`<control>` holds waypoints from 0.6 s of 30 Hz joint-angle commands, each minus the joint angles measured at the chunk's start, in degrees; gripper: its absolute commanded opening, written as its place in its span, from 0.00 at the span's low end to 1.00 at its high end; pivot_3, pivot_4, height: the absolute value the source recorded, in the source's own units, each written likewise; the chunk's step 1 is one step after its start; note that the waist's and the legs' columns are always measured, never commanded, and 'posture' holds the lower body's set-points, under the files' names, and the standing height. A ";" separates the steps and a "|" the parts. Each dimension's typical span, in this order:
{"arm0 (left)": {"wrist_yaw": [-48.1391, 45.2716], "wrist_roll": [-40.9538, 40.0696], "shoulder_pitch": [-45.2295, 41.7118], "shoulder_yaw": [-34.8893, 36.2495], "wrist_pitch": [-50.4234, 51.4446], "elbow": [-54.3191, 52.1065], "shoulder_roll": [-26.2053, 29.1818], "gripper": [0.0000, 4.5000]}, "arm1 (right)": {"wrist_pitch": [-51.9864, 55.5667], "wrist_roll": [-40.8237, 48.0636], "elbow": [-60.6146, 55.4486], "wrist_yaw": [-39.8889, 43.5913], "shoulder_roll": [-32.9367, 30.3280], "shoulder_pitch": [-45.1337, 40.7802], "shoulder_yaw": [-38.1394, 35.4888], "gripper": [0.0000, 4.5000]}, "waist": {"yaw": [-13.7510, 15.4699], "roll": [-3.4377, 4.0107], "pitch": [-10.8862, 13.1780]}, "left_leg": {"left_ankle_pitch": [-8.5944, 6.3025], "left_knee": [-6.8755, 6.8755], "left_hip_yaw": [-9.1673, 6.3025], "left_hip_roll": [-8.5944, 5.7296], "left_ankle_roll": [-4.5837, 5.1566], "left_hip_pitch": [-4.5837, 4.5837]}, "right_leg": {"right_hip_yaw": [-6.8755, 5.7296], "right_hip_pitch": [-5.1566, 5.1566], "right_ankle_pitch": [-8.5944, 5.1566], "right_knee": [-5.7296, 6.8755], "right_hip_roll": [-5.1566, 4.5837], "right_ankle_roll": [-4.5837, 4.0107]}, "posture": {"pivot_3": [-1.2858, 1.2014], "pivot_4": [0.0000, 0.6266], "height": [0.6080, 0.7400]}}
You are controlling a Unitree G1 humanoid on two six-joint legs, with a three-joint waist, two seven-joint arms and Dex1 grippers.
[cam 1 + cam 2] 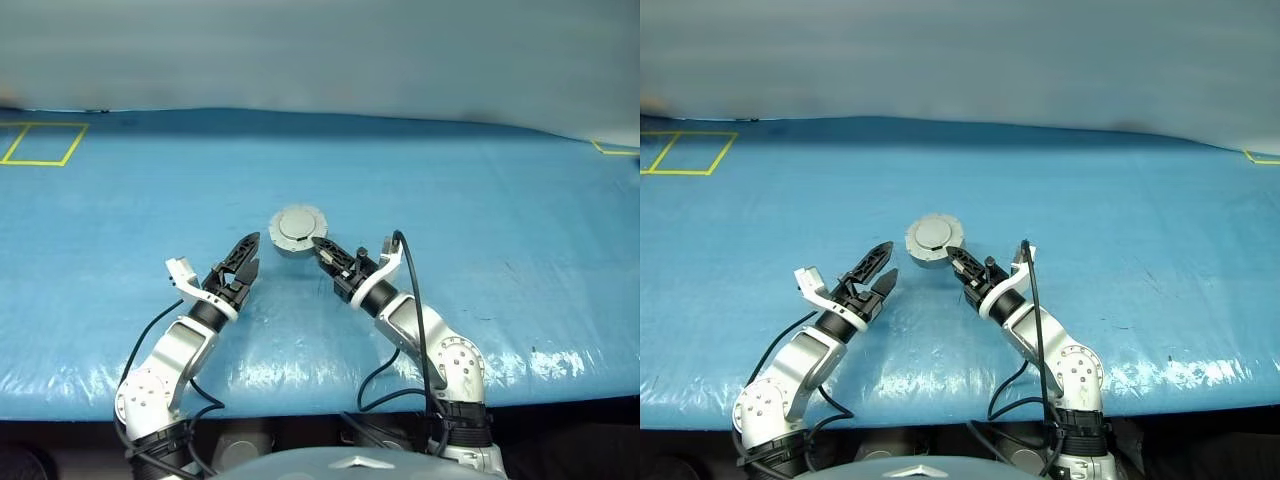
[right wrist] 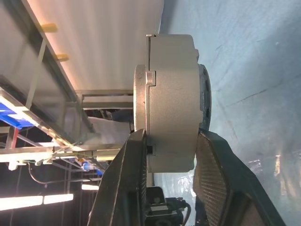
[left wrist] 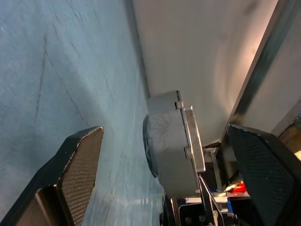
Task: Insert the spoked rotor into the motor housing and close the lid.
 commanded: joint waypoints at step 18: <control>-3.81 -6.97 -2.24 -3.89 -5.46 1.95 0.57 1.00 | 2.07 6.34 -5.29 0.39 1.38 0.59 7.81 0.25 | 0.00 0.00 0.00 | 0.00 0.05 0.01 0.00 0.00 0.01 | 0.01 0.01 0.01 0.04 0.00 -0.01 | 0.52 0.24 1.00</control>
